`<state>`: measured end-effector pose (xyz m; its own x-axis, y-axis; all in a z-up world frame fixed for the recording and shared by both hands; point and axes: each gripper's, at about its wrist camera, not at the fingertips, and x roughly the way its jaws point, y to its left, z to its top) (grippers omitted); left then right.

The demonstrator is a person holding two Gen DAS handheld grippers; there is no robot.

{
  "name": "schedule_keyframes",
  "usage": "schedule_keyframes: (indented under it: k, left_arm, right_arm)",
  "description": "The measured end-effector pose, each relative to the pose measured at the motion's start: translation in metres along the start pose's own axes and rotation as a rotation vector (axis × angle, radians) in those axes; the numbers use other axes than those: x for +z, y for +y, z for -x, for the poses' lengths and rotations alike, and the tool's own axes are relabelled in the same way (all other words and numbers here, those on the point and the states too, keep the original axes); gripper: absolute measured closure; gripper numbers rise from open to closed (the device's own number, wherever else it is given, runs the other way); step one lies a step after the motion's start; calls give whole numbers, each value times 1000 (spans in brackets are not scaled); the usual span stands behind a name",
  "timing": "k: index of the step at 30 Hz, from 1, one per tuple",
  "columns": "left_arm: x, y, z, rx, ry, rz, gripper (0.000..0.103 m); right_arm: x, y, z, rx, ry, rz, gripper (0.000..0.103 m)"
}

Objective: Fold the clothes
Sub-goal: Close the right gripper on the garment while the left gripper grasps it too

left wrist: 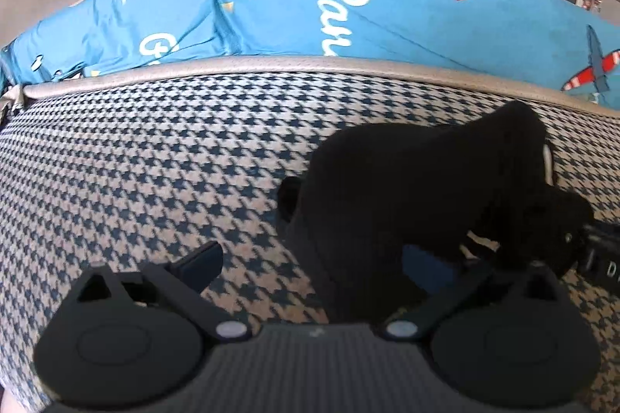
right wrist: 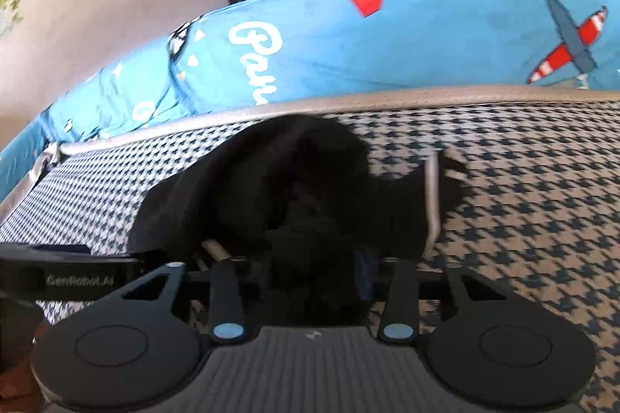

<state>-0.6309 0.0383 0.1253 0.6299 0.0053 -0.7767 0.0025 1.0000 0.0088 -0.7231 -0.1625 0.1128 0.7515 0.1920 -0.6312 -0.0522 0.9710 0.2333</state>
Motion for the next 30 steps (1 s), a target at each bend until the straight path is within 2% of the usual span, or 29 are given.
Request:
schedule_keyframes:
  k: [9,13,16,21,24,27,30]
  left_arm:
    - [-2,-16,3,-66,-36,-36,0]
    - [-1,-15,5,-81,-62,-36,1]
    - [2,-14,8,-101,-88,-31,0]
    - [10,-19,9,-143,-122,-17,0]
    - [14,-26,7,-159,-144,-29,0]
    - [15,-34,9,-214,-147,-70,0]
    - [14,-45,1,-221,-136,-114,0]
  right_arm:
    - [-4,-15,13,-67,21,-20,75]
    - [-7,-20,21,-46,34,-43,74]
    - [-8,-26,27,-18,33,-68,66]
    - [-5,-39,41,-8,-18,-125,48]
    - [-4,-45,43,-16,-29,-154,44]
    - [-3,-46,39,-21,-27,-169,42]
    - [-2,-48,36,-27,-30,-183,40]
